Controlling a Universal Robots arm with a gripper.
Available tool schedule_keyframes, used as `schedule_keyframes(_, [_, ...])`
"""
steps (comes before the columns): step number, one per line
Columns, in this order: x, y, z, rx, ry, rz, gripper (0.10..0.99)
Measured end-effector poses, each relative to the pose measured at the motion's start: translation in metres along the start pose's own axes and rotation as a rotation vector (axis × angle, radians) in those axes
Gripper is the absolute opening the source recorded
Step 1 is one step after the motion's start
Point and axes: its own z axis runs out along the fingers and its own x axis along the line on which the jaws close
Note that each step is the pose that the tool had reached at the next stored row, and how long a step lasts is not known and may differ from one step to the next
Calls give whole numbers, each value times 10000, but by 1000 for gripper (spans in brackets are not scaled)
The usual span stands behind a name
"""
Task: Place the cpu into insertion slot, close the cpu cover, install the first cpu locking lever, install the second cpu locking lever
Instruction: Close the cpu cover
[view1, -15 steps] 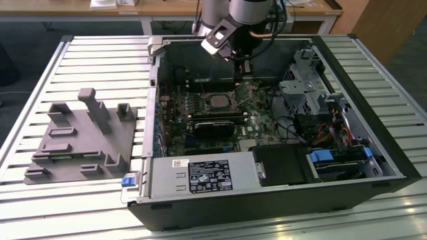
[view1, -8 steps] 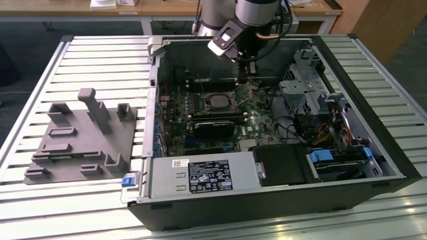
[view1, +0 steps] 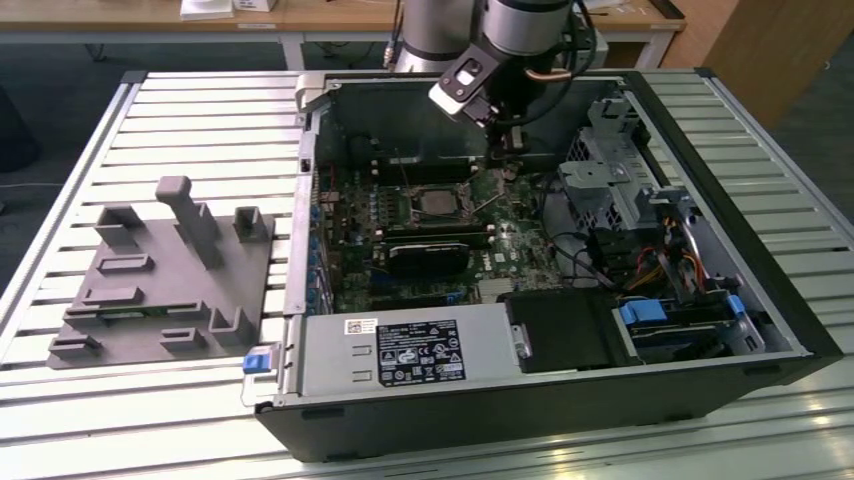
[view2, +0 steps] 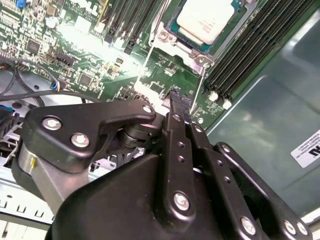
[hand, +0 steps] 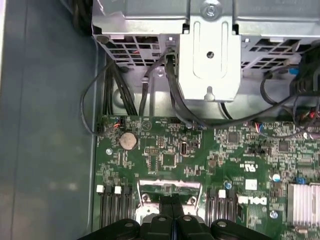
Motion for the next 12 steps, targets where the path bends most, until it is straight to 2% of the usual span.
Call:
schedule_keyframes(3, [-1, 22, 15, 12, 7, -180, 106])
schedule_keyframes(12, [5, 98, 41, 19, -13, -190, 106])
